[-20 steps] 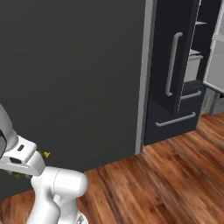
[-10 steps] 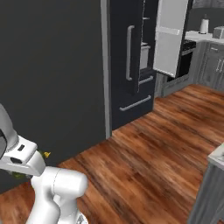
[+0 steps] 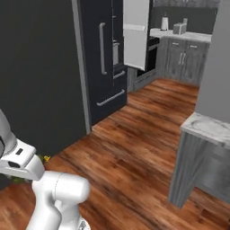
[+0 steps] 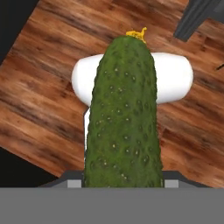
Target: Gather the cucumber and carrot from the fridge and place them on a tray on the dining counter. Then gather the fishs from the fridge and place them on the other tray.
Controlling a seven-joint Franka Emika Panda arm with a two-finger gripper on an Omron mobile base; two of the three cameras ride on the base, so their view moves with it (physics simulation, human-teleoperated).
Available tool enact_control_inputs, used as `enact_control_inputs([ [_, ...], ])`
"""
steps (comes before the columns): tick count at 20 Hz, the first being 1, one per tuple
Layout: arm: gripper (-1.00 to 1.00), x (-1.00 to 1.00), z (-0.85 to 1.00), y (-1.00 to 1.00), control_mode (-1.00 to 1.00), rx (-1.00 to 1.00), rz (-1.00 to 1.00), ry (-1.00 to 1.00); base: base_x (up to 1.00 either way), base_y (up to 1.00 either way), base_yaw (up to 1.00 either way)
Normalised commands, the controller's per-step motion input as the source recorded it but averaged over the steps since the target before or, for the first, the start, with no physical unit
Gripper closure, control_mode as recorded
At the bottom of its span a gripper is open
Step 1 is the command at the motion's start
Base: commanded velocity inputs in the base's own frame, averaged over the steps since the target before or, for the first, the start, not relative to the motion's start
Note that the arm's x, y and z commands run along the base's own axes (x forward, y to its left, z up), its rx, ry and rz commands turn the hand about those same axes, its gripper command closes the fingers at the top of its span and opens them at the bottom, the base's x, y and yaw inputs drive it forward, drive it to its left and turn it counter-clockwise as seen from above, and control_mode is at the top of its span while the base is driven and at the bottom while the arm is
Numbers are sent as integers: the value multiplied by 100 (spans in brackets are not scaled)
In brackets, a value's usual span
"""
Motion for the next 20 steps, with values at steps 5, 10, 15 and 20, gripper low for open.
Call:
enact_control_inputs([
  [5, 100, 0, 0, 0, 100, 0, 0, 0, -49, -58, -23],
  [10, 100, 0, 0, 0, 100, 0, 0, 0, -41, -70, -21],
  [15, 100, 0, 0, 0, 100, 0, 0, 0, -32, -71, -21],
  [20, 100, 0, 0, 0, 100, 0, 0, 0, -31, -71, -21],
])
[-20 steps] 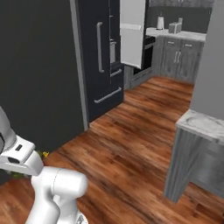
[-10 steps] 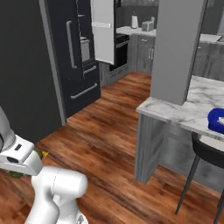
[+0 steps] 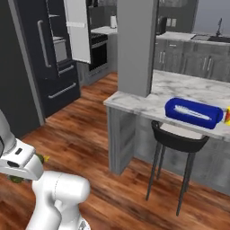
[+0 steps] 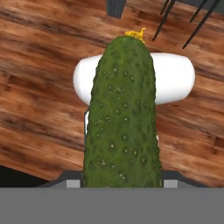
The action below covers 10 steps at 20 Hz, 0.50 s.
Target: Gather the cucumber and carrot from the fridge and place them on a tray on the dining counter. Then gather the fishs from the fridge and place them on the other tray.
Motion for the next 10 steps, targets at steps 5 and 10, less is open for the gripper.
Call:
enact_control_inputs([
  [5, 100, 0, 0, 0, 100, 0, 0, 0, -25, -69, -21],
  [10, 100, 0, 0, 0, 100, 0, 0, 0, -7, -72, -23],
])
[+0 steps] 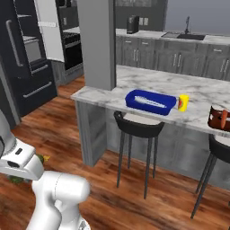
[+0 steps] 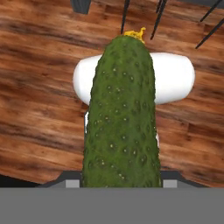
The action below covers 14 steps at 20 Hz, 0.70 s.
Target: Gather the cucumber and carrot from the fridge and place them on a tray on the dining counter. Then gather the fishs from the fridge and place them on the other tray.
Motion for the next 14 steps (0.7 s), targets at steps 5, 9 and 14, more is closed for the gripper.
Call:
enact_control_inputs([
  [5, 100, 0, 0, 0, 100, 0, 0, 0, 0, -74, -23],
  [9, 100, 0, 0, 0, 100, 0, 0, 0, 5, -71, -22],
  [14, 100, 0, 0, 0, 100, 0, 0, 0, 22, -67, -21],
])
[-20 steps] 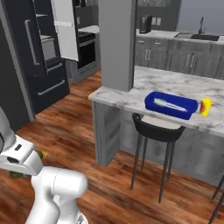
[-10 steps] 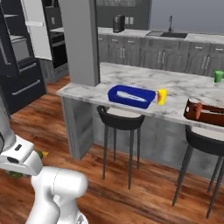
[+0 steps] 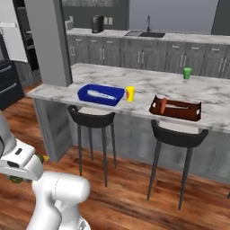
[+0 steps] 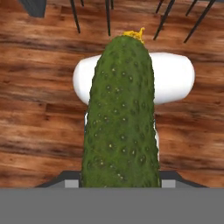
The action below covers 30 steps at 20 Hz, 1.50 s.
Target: Gather the cucumber and carrot from the fridge and place them on a tray on the dining counter. Then gather the fishs from the fridge and place them on the other tray.
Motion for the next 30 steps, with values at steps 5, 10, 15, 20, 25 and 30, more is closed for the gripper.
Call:
enact_control_inputs([
  [5, 100, 0, 0, 0, 100, 0, 0, 0, 35, -64, -19],
  [10, 100, 0, 0, 0, 100, 0, 0, 0, 38, -63, -17],
  [15, 100, 0, 0, 0, 100, 0, 0, 0, 52, -57, -15],
  [20, 100, 0, 0, 0, 100, 0, 0, 0, 56, -50, -12],
  [25, 100, 0, 0, 0, 100, 0, 0, 0, 56, -42, -10],
  [30, 100, 0, 0, 0, 100, 0, 0, 0, 61, -40, -10],
])
